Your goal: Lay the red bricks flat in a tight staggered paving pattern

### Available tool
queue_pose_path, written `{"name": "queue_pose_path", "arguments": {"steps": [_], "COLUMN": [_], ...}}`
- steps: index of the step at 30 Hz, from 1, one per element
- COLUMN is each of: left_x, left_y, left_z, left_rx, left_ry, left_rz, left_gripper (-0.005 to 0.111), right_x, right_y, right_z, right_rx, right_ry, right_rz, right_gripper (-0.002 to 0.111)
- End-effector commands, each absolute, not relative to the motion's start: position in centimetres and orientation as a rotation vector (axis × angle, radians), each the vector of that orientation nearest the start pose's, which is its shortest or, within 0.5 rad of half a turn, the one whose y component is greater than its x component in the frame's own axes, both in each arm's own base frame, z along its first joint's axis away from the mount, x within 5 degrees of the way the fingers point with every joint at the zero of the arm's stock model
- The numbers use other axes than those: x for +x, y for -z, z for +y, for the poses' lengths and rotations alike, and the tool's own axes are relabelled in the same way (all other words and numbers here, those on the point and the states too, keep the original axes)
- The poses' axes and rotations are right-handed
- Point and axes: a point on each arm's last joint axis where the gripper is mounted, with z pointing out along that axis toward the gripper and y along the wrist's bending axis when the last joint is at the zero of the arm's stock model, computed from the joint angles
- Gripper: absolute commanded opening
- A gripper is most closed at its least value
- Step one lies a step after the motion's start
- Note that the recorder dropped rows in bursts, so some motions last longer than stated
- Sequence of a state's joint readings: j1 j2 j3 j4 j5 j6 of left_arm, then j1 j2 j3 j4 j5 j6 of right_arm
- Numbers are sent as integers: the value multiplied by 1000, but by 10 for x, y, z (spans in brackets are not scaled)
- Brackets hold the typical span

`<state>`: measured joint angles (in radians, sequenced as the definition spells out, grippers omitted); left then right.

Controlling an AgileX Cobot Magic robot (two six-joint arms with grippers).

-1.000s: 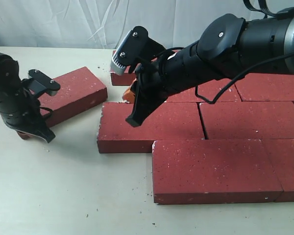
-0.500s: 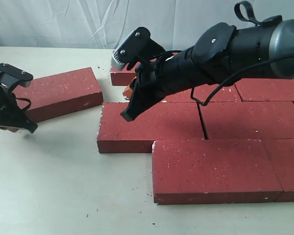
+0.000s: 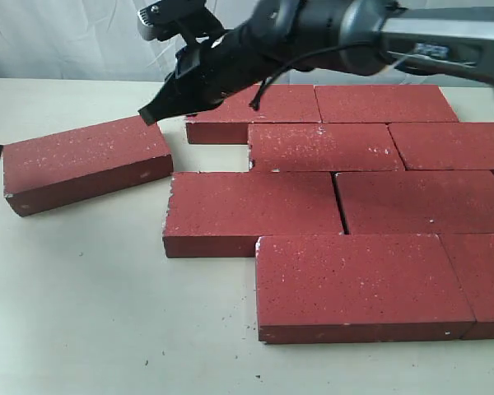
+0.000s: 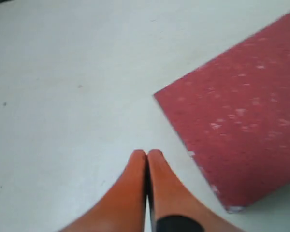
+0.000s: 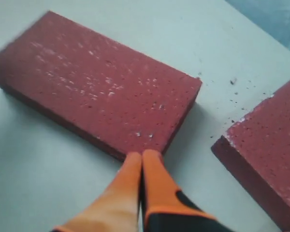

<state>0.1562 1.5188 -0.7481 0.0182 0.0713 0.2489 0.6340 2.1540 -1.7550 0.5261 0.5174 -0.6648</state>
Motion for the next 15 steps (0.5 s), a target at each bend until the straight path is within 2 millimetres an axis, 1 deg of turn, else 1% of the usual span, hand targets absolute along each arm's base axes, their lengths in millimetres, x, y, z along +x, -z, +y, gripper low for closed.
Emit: {"name": "queue_pose_path", "arguments": {"steps": [1, 3, 7, 10, 15], "left_x": [293, 295, 303, 311, 321], "left_y": [-185, -177, -160, -147, -130], "left_z": [82, 88, 90, 93, 95], "left_rx": [-145, -195, -204, -211, -246], "left_ry": [-213, -208, -206, -196, -168], "left_rz": [2332, 2339, 2360, 2399, 2460], "left_gripper": [0, 0, 0, 0, 0], "right_x": [412, 421, 434, 441, 445], "right_y": [-201, -190, -169, -157, -139], "right_z": [333, 344, 354, 356, 358], "right_rx": [-1049, -1052, -1047, -1025, -1038], "right_ry": [-248, -168, -152, -152, -130], "right_rz": [2275, 2289, 2312, 2332, 2346], "right_gripper": [-1, -1, -1, -1, -1]}}
